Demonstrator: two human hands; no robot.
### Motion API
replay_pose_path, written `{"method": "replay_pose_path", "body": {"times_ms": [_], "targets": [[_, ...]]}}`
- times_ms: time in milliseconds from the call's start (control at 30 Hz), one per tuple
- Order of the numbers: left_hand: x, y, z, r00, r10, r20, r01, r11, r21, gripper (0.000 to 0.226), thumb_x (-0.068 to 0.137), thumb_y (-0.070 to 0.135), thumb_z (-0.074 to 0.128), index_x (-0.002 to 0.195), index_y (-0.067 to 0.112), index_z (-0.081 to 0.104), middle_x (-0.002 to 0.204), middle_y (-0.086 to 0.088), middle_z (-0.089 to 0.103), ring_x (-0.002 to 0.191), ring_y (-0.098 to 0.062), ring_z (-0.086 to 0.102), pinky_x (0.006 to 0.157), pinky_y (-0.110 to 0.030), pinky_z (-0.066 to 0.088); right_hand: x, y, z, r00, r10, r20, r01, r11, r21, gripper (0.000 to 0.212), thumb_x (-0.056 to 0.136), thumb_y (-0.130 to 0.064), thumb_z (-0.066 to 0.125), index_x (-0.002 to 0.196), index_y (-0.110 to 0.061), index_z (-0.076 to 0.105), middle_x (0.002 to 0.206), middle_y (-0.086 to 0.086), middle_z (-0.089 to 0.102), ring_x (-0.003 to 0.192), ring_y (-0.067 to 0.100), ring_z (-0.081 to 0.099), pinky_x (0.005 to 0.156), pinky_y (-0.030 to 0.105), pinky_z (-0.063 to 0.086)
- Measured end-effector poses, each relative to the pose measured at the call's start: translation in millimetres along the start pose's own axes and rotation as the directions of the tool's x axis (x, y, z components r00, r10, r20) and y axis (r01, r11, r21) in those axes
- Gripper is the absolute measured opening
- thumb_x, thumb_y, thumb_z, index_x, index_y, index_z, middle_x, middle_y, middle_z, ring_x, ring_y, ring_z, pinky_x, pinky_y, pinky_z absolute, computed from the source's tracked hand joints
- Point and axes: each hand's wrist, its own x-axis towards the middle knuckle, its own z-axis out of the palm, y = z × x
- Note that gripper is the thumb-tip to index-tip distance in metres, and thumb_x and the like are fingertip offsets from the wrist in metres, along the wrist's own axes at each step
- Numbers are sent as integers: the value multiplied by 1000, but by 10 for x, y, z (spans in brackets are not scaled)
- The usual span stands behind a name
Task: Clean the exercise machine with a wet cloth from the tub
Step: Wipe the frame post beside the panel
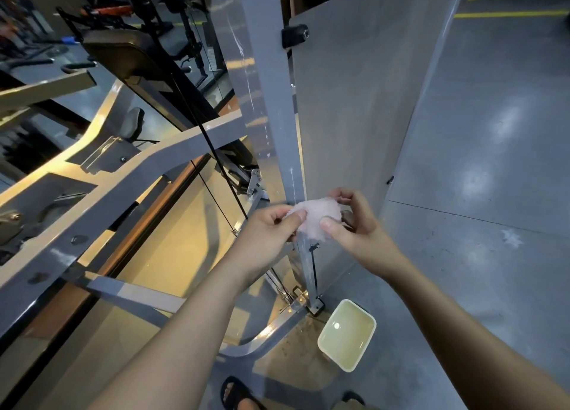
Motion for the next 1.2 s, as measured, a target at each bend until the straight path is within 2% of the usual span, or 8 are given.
{"method": "replay_pose_path", "body": {"times_ms": [200, 367, 567, 733, 833, 1000, 1133, 1200], "targets": [[91, 142, -71, 999, -53, 10, 53, 925, -375, 15, 97, 14, 63, 108, 5, 67, 94, -13, 73, 82, -21, 67, 79, -32, 54, 257, -102, 222, 986, 153, -63, -105, 876, 471, 34, 84, -19, 70, 117, -13, 66, 106, 4, 72, 99, 24, 65, 81, 39, 53], [171, 317, -158, 981, 17, -194, -37, 994, -101, 13, 97, 25, 70, 106, 17, 74, 98, -3, 76, 89, -24, 71, 87, -41, 58, 381, -255, 338, 996, 81, -32, -58, 885, 463, 12, 95, -12, 68, 107, -15, 70, 104, 11, 72, 94, 25, 68, 74, 33, 56], [168, 558, -269, 877, 197, -439, -145, 978, 150, 10, 98, 21, 64, 107, 24, 62, 99, 5, 66, 85, 1, 60, 70, -10, 46, 719, -652, 284, 913, -279, -299, 288, 958, -13, 31, 87, -20, 75, 106, -36, 57, 101, -8, 66, 86, 18, 66, 75, 45, 60], [162, 678, -369, 849, 245, -468, -210, 969, 127, 21, 99, 11, 59, 117, 21, 57, 105, 12, 63, 91, 14, 56, 73, 2, 40, 1079, -1009, 328, 617, -729, -296, 463, 641, -612, 20, 84, -1, 75, 103, -8, 72, 100, 11, 50, 80, 8, 48, 72, 6, 38], [183, 689, -396, 855, 253, -453, -221, 968, 123, 25, 98, 12, 61, 119, 26, 56, 109, 15, 63, 100, 10, 57, 76, 2, 40, 1183, -957, 465, 604, -779, -168, 483, 526, -700, 20, 89, -12, 73, 106, -1, 70, 109, 17, 53, 94, 13, 50, 83, 6, 40], [288, 694, -418, 873, 247, -421, -192, 967, 169, 50, 99, 24, 65, 144, 29, 44, 130, 25, 50, 116, 12, 48, 88, 2, 35, 1259, -1011, 479, 564, -800, -205, 510, 533, -675, 21, 93, -1, 62, 113, 0, 69, 107, 14, 60, 100, 17, 53, 87, 11, 40], [412, 709, -431, 885, 224, -408, -175, 972, 155, 70, 99, 31, 65, 158, 34, 26, 142, 23, 37, 115, 23, 36, 96, -10, 26, 1367, -807, 490, 447, -888, -109, 640, 402, -655, 34, 88, 9, 59, 116, -10, 59, 112, 6, 54, 97, 25, 56, 80, 36, 51], [455, 720, -440, 890, 218, -401, -195, 976, 97, 70, 102, 31, 60, 159, 37, 22, 147, 24, 35, 115, 28, 37, 103, -15, 28, 1223, -410, 455, 544, -839, -21, 642, 433, -632, 37, 89, 5, 57, 118, -19, 55, 115, 1, 52, 97, 28, 58, 76, 40, 53]]}}
